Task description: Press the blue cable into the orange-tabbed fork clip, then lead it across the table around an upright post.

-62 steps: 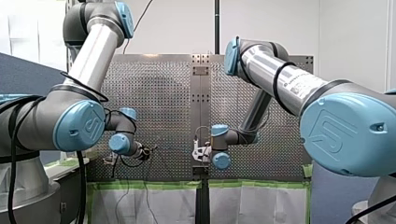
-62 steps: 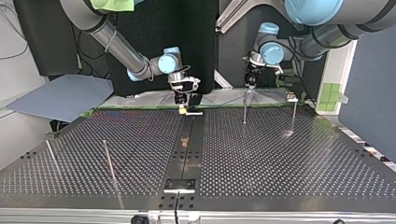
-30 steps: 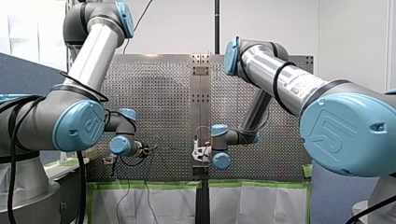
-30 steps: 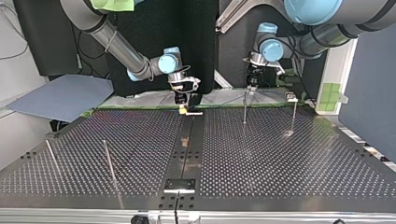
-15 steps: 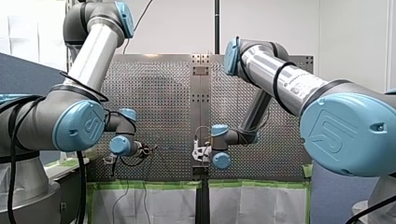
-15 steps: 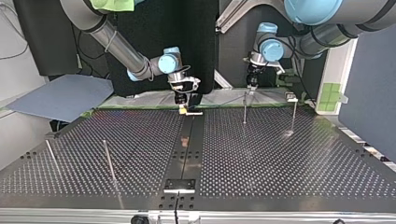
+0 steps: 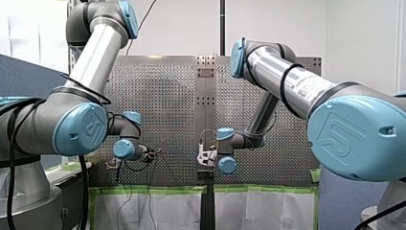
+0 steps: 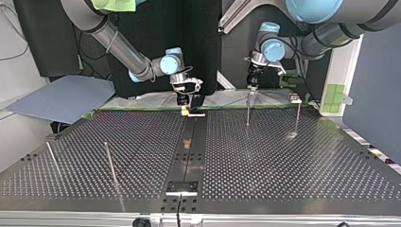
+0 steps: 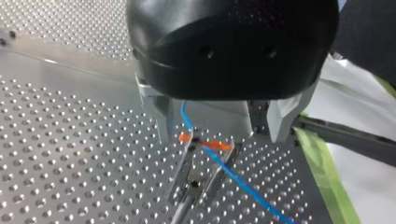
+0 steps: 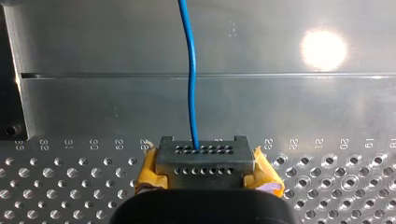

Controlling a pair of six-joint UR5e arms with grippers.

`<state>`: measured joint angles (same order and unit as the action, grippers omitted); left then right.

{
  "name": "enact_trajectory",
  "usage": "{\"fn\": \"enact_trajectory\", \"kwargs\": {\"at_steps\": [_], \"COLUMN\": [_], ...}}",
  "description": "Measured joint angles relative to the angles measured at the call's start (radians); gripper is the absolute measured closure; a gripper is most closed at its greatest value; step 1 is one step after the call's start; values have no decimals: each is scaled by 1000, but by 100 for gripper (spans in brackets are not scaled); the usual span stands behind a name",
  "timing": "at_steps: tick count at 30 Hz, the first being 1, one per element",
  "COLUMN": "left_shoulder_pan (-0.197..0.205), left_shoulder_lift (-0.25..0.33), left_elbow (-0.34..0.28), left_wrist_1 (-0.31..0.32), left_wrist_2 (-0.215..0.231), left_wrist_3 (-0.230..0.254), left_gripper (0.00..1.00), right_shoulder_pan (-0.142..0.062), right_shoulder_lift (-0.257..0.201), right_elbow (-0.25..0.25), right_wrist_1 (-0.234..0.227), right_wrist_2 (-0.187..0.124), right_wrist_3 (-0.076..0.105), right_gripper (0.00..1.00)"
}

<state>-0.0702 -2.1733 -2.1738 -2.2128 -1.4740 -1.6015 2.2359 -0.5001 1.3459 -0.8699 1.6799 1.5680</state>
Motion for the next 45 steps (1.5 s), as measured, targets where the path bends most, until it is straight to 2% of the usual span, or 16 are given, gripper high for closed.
{"fn": "enact_trajectory", "kwargs": {"at_steps": [12, 16, 22, 28, 33, 38, 45], "left_shoulder_pan": [-51, -74, -124, -181, -226, -241, -242], "left_shoulder_lift": [0, -1, -1, -3, -11, -43, -101], "left_elbow": [4, 18, 58, 110, 128, 142, 170], "left_wrist_1": [2, -3, -7, -22, -34, -54, -49], "left_wrist_2": [-6, -27, -81, -138, -184, -223, -288], "left_wrist_3": [1, -8, -29, -71, -94, -90, -87], "left_gripper": [0, 0, 0, 0, 0, 0, 0], "right_shoulder_pan": [-1, -1, -1, -1, -1, -1, -1], "right_shoulder_lift": [0, 0, 1, 1, 1, 2, 2], "right_elbow": [0, 0, 0, -1, 0, 0, 0], "right_wrist_1": [-1, -2, -2, -1, 0, 1, 1], "right_wrist_2": [0, 0, 0, -1, -2, -2, -3], "right_wrist_3": [0, 0, 0, 0, 0, 0, 0], "right_gripper": [100, 100, 100, 100, 100, 100, 100]}}
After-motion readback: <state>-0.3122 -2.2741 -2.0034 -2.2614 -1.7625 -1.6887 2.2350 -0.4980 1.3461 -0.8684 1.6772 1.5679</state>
